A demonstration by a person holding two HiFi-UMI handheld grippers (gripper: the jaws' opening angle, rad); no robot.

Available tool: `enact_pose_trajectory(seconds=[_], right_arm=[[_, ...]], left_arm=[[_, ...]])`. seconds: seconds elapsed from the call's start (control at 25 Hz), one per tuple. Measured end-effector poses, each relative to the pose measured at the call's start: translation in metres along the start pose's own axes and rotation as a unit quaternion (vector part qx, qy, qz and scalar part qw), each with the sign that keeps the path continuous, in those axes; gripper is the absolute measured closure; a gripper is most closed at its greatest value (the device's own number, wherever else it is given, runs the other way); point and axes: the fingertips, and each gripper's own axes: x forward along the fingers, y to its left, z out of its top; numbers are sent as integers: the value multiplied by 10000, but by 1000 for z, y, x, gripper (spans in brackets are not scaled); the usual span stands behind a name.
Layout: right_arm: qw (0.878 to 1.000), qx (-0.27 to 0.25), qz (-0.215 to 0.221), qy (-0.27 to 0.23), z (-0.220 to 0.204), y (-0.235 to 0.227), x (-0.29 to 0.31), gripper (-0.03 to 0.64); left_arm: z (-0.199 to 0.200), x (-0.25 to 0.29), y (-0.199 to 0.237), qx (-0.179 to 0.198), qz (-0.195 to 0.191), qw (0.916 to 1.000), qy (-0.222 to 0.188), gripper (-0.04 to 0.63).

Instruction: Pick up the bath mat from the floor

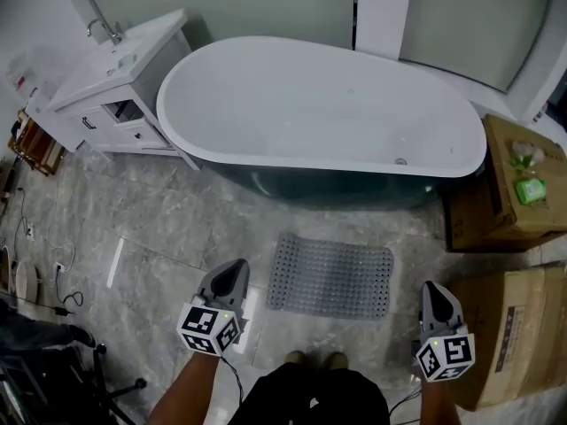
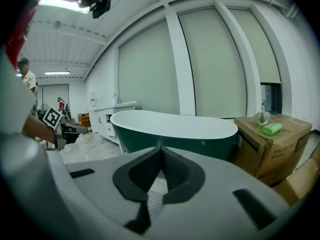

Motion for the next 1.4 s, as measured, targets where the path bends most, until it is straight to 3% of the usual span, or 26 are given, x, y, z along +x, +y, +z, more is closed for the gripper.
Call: enact_pose_trajectory(seconds=[1.04,1.24,1.4], right_arm=[[9955,213,-298,870,-309,-85,150,611],[9933,273,-317,1073,-369,-100,170,589],[9911,385,-326,1230,-419,-112,187,535]], left_arm=[[-297,166,71,-36,163,9949,997,583],[-348,187,82,-71,242,9931,1143,581],[-390,202,94,-69,353,9912,1271,580]])
